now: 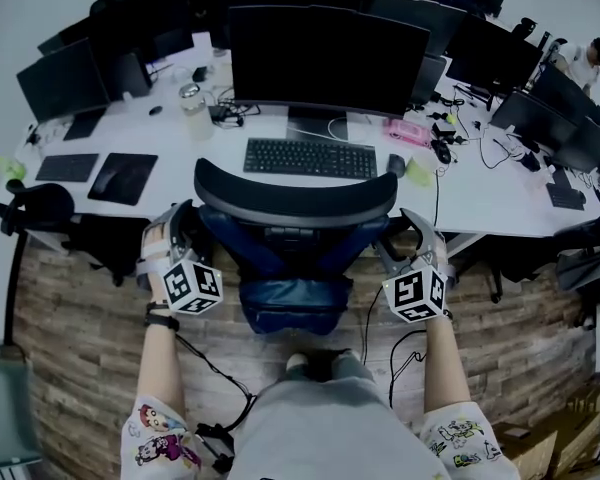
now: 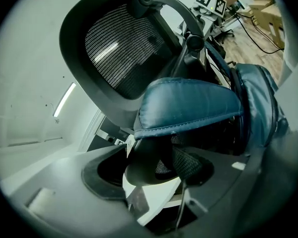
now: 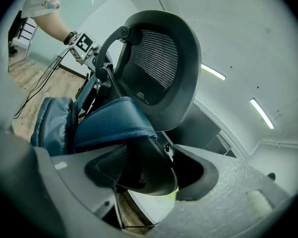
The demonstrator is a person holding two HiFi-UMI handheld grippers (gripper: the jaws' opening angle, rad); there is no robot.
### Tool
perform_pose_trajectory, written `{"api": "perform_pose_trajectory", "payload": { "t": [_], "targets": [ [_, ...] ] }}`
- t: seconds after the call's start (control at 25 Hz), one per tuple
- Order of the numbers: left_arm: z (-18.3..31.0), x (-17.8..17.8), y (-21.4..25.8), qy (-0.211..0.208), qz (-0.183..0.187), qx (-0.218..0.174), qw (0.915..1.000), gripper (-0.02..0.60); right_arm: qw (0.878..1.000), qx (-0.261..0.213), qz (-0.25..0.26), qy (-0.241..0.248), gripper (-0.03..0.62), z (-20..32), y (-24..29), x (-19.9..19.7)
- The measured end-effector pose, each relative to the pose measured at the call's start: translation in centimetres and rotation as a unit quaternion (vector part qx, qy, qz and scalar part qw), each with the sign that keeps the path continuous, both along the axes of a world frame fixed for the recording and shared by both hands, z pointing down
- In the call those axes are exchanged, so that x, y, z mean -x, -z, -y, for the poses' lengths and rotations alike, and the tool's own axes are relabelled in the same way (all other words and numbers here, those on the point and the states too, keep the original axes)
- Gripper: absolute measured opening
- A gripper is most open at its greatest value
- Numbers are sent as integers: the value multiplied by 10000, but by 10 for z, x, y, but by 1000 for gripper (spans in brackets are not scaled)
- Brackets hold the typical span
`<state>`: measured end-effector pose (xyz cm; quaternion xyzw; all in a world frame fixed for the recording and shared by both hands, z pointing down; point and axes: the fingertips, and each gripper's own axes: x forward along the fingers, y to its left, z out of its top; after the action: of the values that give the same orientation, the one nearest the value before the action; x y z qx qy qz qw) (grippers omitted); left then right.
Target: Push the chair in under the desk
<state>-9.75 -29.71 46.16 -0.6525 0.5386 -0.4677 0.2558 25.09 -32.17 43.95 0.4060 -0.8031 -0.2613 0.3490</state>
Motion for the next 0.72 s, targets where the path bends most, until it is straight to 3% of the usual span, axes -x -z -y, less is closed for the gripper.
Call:
{"api": "perform_pose_trajectory", "payload": {
  "t": [0.44, 0.72],
  "targets": [
    [-39, 9, 9, 287, -303, -79, 9991, 299, 9993, -49, 379, -12, 282, -27, 6, -1],
    [-65, -8, 20, 397, -820, -197, 9956, 298, 9953, -20, 968, -60, 282, -53, 16, 1]
  ]
}}
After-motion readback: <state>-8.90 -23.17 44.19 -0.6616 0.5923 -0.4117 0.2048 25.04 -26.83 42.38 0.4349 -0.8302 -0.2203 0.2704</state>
